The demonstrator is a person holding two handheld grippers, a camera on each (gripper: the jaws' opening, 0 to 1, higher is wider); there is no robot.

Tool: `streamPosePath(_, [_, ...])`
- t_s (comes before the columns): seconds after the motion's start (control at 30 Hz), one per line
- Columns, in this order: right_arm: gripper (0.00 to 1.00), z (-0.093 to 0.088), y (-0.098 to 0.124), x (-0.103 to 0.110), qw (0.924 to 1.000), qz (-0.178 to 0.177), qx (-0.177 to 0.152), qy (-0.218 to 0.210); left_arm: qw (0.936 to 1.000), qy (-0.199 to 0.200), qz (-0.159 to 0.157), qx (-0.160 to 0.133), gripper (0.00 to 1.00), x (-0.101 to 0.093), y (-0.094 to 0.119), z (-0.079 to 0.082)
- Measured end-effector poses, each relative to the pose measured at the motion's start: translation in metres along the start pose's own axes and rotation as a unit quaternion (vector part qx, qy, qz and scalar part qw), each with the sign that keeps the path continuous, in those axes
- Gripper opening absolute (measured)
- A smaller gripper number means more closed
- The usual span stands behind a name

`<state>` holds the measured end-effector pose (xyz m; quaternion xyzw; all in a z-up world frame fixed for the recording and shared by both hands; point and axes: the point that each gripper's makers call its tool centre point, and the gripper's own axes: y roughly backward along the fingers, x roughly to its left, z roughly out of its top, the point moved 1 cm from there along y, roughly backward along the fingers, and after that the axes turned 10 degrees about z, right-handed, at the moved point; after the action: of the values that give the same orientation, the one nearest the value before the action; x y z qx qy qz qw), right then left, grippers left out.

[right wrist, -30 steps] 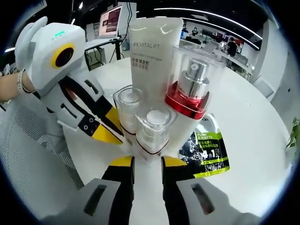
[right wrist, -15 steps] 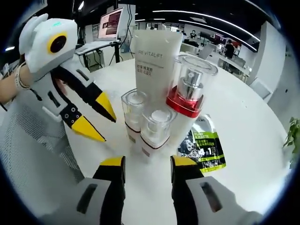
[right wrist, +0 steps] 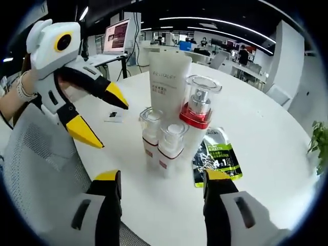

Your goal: Arrange the skincare products in the storage area until every visible bottle or jar stands upright without overlapping.

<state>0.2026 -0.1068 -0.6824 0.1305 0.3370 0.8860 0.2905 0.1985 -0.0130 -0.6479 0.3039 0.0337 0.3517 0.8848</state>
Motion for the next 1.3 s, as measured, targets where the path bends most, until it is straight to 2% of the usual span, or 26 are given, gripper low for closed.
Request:
streamPosePath(0.23, [0.77, 0.008, 0.008, 0.006, 0.9999, 0.000, -0.016, 0.002, 0.9994, 0.026, 0.021, -0.013, 0.61, 0.010, 0.015, 0.001])
streamPosePath(0.3, [0.81, 0.013, 0.010, 0.008, 0.9996, 0.003, -0.027, -0.009, 0.9990, 0.029, 0.030, -0.014, 0.66, 0.017, 0.018, -0.002])
streamPosePath(0.47, [0.86, 0.022, 0.013, 0.013, 0.9993, 0.003, -0.037, -0.004, 0.9983, 0.036, 0.042, -0.020, 0.76, 0.022, 0.029, -0.003])
streamPosePath(0.5, [0.87, 0.023, 0.013, 0.013, 0.9993, 0.002, -0.038, -0.003, 0.9981, 0.034, 0.045, -0.023, 0.79, 0.028, 0.030, -0.006])
streamPosePath(0.73, [0.92, 0.031, 0.014, 0.014, 0.9986, 0.004, -0.053, 0.003, 0.9974, 0.042, 0.056, -0.018, 0.87, 0.040, 0.040, -0.019])
streamPosePath(0.93, [0.93, 0.036, 0.014, 0.016, 0.9975, 0.004, -0.071, -0.002, 0.9961, 0.053, 0.067, -0.020, 0.88, 0.056, 0.046, -0.029])
streamPosePath(1.07, [0.95, 0.035, 0.015, 0.014, 0.9975, -0.001, -0.070, -0.003, 0.9953, 0.054, 0.080, 0.005, 0.88, 0.073, 0.044, -0.049])
streamPosePath(1.13, [0.97, 0.035, 0.014, 0.014, 0.9975, -0.003, -0.070, -0.004, 0.9951, 0.058, 0.079, 0.011, 0.87, 0.074, 0.042, -0.054])
streamPosePath(1.17, [0.98, 0.035, 0.014, 0.014, 0.9975, -0.004, -0.071, -0.006, 0.9941, 0.070, 0.081, 0.019, 0.87, 0.076, 0.040, -0.060])
streamPosePath(1.3, [1.00, 0.035, 0.014, 0.012, 0.9974, -0.007, -0.071, -0.010, 0.9929, 0.074, 0.084, 0.041, 0.84, 0.085, 0.034, -0.078])
